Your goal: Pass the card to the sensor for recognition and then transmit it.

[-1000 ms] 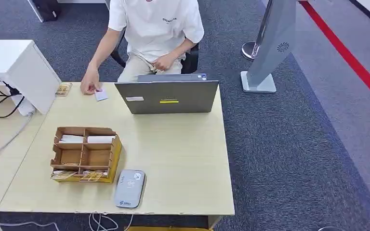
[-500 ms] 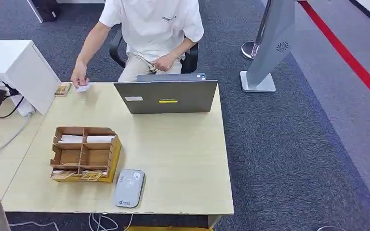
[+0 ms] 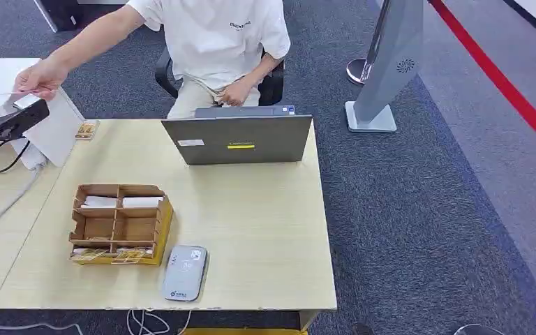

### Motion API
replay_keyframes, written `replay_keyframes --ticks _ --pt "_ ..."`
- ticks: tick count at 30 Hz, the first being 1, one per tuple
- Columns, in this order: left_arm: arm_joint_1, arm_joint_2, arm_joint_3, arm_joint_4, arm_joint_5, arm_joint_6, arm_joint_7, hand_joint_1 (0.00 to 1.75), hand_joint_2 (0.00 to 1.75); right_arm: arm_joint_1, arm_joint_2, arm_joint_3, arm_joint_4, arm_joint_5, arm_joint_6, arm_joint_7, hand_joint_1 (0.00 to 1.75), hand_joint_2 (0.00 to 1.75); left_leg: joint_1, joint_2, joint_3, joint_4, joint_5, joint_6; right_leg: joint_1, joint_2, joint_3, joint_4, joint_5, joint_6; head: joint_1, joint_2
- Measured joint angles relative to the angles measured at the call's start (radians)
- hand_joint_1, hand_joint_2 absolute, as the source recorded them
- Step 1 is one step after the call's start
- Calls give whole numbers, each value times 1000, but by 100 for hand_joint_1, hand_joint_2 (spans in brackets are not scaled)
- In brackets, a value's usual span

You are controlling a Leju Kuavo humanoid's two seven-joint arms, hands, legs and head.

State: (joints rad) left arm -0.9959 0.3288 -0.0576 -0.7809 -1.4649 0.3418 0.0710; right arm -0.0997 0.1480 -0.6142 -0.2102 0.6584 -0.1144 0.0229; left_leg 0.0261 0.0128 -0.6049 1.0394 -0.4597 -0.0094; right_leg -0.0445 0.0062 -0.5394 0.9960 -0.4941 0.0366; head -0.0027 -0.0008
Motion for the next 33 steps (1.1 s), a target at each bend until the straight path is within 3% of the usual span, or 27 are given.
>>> replay_keyframes --ticks 2,6,19,20,21,22,33 --pt "1 5 -13 2 10 -9 0 0 175 1 0 0 0 4 -9 22 0 175 0 0 0 0 0 0 0 0 0 0 0 0 0 0" --pt "42 6 -17 23 28 46 3 0 175 25 -5 0 1 9 -10 15 0 175 0 0 0 0 0 0 0 0 0 0 0 0 0 0" --pt "62 8 -33 55 49 70 -1 0 175 37 -9 0 2 12 -11 17 0 175 0 0 -1 0 0 0 0 0 -1 0 0 0 0 0" --pt "66 7 -34 55 55 72 -4 16 175 37 -9 0 2 12 -12 17 0 175 0 0 -1 0 0 0 0 0 -1 0 0 0 0 0" --pt "70 7 -36 55 59 75 -6 152 175 37 -9 0 2 13 -12 17 0 175 0 0 -1 0 0 0 0 0 -1 0 0 0 0 0" --pt "75 6 -37 54 64 78 -10 175 175 37 -10 0 2 14 -13 17 0 175 0 0 -1 0 0 0 0 0 -1 0 0 0 0 0" --pt "150 6 -63 -42 114 98 -42 175 175 39 -11 -1 3 33 -13 8 0 175 0 0 -1 0 0 0 0 0 -1 0 0 0 0 0"
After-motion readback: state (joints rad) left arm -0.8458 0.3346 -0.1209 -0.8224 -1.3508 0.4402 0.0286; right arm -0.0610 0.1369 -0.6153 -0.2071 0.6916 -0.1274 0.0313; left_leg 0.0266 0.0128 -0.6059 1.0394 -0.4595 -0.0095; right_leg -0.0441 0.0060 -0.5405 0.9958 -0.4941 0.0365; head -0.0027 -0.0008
